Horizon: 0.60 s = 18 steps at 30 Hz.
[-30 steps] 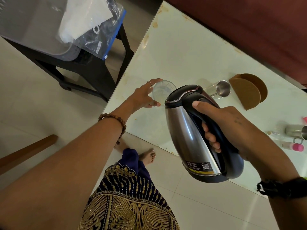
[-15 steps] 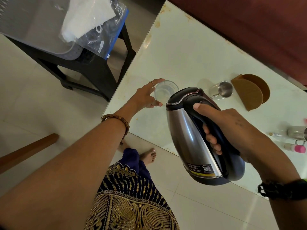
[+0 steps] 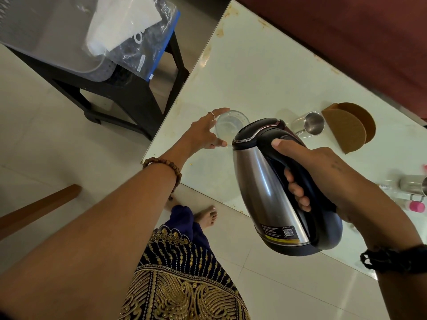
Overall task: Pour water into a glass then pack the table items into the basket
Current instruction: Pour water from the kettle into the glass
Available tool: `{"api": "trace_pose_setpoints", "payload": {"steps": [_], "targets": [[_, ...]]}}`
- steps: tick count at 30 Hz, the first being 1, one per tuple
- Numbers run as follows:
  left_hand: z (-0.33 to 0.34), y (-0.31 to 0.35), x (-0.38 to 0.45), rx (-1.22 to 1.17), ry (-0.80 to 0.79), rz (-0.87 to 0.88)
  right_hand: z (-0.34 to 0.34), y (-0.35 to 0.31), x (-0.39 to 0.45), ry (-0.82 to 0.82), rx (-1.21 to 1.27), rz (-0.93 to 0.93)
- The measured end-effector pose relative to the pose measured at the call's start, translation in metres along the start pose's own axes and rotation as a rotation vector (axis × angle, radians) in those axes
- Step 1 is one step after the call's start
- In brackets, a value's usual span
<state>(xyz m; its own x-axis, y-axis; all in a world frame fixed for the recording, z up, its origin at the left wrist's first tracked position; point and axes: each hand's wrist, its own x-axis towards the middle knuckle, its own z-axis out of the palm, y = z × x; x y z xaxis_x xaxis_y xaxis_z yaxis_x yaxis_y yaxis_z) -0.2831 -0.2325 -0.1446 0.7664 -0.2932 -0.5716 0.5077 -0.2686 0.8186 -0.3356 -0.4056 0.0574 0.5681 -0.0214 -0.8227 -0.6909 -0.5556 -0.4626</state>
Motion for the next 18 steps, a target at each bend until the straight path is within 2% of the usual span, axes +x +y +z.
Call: {"api": "trace_pose_setpoints", "payload": {"steps": [4, 18], "targets": [[-0.0005, 0.0001, -0.0017, -0.013, 0.001, -0.005, -0.0027, -0.0088, -0.0001, -0.087, 0.111, 0.122], [-0.0004, 0.0072, -0.0073, 0.039, -0.007, 0.008, 0.0014, -0.0079, 0.0009, -0.016, 0.04, 0.069]]}}
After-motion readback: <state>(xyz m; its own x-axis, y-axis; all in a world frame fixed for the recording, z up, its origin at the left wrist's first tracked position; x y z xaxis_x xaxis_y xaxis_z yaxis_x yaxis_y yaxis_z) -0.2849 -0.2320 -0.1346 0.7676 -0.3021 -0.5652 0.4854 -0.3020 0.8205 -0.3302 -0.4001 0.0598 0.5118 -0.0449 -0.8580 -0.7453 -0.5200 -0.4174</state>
